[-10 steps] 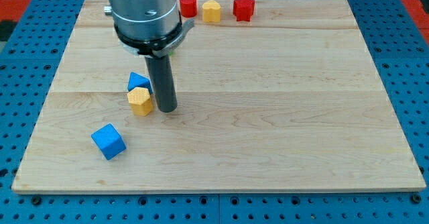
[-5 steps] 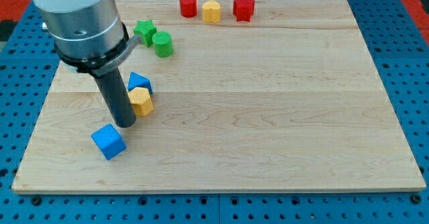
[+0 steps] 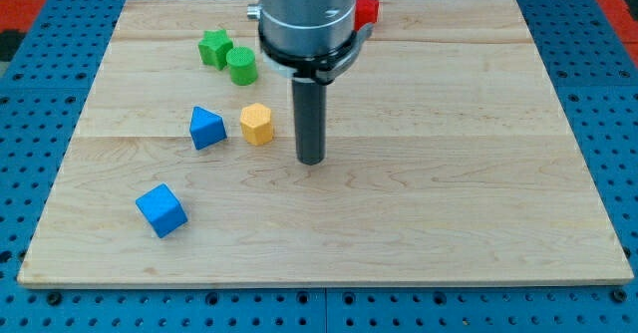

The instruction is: Push the yellow hexagon into the red circle

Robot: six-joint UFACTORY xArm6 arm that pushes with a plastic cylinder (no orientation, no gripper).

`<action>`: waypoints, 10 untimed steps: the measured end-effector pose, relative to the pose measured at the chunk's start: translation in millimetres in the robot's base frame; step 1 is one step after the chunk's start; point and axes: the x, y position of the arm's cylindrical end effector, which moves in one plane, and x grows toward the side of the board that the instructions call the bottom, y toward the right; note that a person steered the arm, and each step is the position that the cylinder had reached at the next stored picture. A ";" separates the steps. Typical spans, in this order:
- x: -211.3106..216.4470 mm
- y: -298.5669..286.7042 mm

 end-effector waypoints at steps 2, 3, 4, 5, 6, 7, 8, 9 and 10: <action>-42.6 -53.0; -76.6 -40.5; -111.6 -36.1; -140.7 -28.1; -172.4 -5.2; -187.2 5.7; -181.5 9.2; -180.7 -4.8; -181.9 -21.7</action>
